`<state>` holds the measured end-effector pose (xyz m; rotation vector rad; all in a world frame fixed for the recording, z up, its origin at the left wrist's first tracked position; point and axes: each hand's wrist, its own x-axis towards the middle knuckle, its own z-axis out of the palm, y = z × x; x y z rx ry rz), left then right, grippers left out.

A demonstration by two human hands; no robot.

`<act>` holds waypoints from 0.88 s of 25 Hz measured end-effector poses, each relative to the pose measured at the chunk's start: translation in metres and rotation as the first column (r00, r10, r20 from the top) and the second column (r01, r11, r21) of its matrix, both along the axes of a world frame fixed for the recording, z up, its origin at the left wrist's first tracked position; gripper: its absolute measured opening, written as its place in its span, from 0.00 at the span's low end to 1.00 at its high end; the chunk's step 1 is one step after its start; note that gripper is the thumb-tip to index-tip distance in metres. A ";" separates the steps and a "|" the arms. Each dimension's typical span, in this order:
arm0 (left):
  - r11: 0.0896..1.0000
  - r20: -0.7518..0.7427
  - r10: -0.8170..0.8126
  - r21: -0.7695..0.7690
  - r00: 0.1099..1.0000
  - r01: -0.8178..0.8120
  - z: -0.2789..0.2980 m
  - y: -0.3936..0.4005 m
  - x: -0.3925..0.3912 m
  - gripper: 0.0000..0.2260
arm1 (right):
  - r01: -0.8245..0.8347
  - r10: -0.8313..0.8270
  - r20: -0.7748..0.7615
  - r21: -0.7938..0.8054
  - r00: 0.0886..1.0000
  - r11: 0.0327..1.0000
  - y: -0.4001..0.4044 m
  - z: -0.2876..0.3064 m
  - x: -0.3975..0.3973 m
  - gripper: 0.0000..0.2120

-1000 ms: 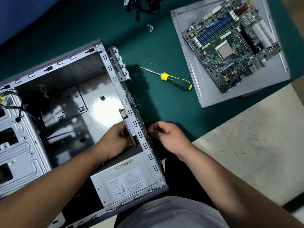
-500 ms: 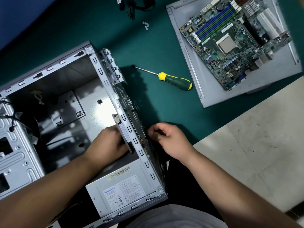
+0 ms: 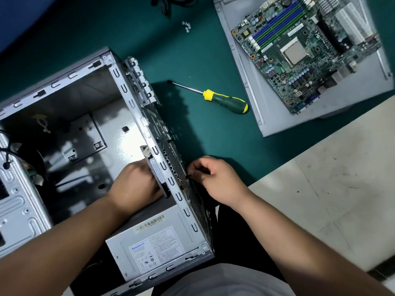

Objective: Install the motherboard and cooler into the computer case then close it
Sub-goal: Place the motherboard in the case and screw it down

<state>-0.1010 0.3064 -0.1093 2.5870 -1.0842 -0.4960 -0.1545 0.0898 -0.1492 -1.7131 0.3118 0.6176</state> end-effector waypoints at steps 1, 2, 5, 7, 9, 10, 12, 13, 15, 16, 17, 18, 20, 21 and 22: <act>1.000 0.008 -0.006 -0.002 1.000 0.006 -0.001 0.001 -0.001 0.17 | -0.020 0.019 -0.018 -0.014 1.000 1.000 -0.001 0.001 0.002 0.05; 1.000 0.020 -0.016 0.000 1.000 0.016 -0.002 0.002 -0.001 0.17 | -0.042 0.041 -0.034 -0.030 0.999 0.999 -0.002 0.002 0.005 0.03; 0.999 0.065 -0.042 0.010 0.997 0.041 -0.006 0.004 -0.002 0.16 | -0.079 0.076 -0.109 -0.024 0.991 0.997 -0.004 0.004 0.012 0.04; 0.999 0.072 -0.048 0.015 0.996 0.047 -0.007 0.005 -0.002 0.16 | -0.065 0.064 -0.177 -0.004 0.982 0.998 -0.004 0.006 0.015 0.07; 0.999 0.075 -0.038 0.011 0.996 0.037 -0.008 0.006 -0.003 0.16 | -0.043 0.042 -0.211 -0.002 0.977 0.999 -0.003 0.006 0.016 0.08; 0.999 0.072 -0.037 0.009 0.997 0.037 -0.009 0.006 -0.003 0.16 | -0.031 0.031 -0.224 0.003 0.974 1.000 -0.003 0.006 0.016 0.09; 0.999 0.069 -0.035 0.007 0.997 0.034 -0.008 0.005 -0.004 0.16 | -0.009 0.016 -0.244 0.031 0.970 0.999 -0.003 0.008 0.017 0.10; 1.000 0.073 -0.031 0.008 0.997 0.030 -0.009 0.004 -0.005 0.16 | -0.002 0.012 -0.248 0.039 0.969 0.999 -0.003 0.008 0.017 0.11; 1.000 0.077 -0.020 0.005 0.997 0.020 -0.010 0.004 -0.004 0.16 | 0.000 0.006 -0.243 0.026 0.970 1.000 -0.003 0.009 0.017 0.10; 1.000 0.069 -0.012 0.003 0.998 0.012 -0.010 0.004 -0.004 0.16 | 0.005 0.000 -0.244 0.021 0.970 1.000 -0.002 0.009 0.017 0.10; 1.000 0.060 -0.002 0.002 0.998 0.002 -0.010 0.003 -0.005 0.16 | 0.012 -0.005 -0.249 0.025 0.968 1.000 -0.002 0.010 0.017 0.10; 1.000 0.056 0.010 0.001 0.998 -0.010 -0.010 0.003 -0.005 0.16 | 0.018 -0.008 -0.256 0.036 0.967 0.999 -0.003 0.010 0.017 0.10; 0.999 0.045 0.033 -0.003 0.998 -0.033 -0.011 0.003 -0.005 0.16 | 0.026 -0.010 -0.268 0.058 0.963 0.998 -0.003 0.011 0.018 0.10; 0.999 0.033 0.043 -0.003 0.999 -0.042 -0.012 0.004 -0.005 0.17 | 0.029 -0.010 -0.273 0.065 0.962 0.997 -0.003 0.012 0.019 0.11; 0.999 0.020 0.050 0.002 0.999 -0.050 -0.012 0.004 -0.006 0.17 | 0.030 -0.010 -0.277 0.071 0.961 0.997 -0.003 0.012 0.019 0.11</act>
